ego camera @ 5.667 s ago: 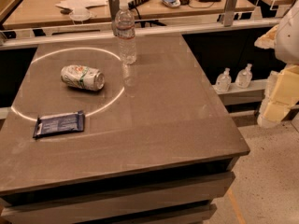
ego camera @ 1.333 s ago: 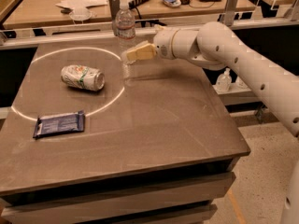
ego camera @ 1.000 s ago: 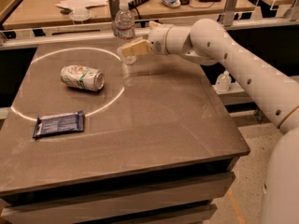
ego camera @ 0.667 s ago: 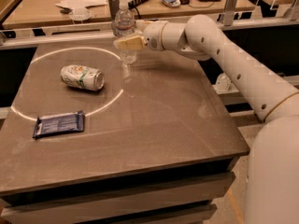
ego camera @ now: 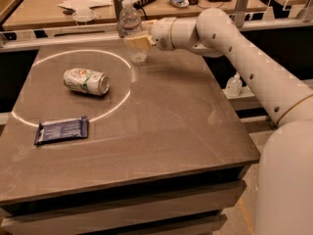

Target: Knock water bottle over

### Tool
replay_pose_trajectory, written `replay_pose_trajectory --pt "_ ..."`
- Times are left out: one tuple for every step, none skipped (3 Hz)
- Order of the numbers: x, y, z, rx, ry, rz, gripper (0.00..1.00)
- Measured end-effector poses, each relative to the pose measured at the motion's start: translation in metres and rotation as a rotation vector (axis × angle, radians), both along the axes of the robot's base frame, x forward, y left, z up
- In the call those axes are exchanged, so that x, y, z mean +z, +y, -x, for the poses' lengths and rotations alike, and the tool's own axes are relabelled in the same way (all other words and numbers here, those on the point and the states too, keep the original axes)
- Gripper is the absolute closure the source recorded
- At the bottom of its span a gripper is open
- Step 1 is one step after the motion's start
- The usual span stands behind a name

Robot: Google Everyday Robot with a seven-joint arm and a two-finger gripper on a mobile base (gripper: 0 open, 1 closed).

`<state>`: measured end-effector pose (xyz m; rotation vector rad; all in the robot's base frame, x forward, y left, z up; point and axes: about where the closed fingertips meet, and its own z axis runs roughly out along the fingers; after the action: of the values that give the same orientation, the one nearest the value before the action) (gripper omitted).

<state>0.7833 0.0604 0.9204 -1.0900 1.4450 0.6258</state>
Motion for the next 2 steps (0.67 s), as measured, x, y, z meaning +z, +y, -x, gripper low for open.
replay_pose_trajectory --pt "0.017 -0.012 0.035 0.081 -0.160 0.157 0.95" --pt "0.043 -0.031 0.090 0.229 -0.341 0.457 1.00"
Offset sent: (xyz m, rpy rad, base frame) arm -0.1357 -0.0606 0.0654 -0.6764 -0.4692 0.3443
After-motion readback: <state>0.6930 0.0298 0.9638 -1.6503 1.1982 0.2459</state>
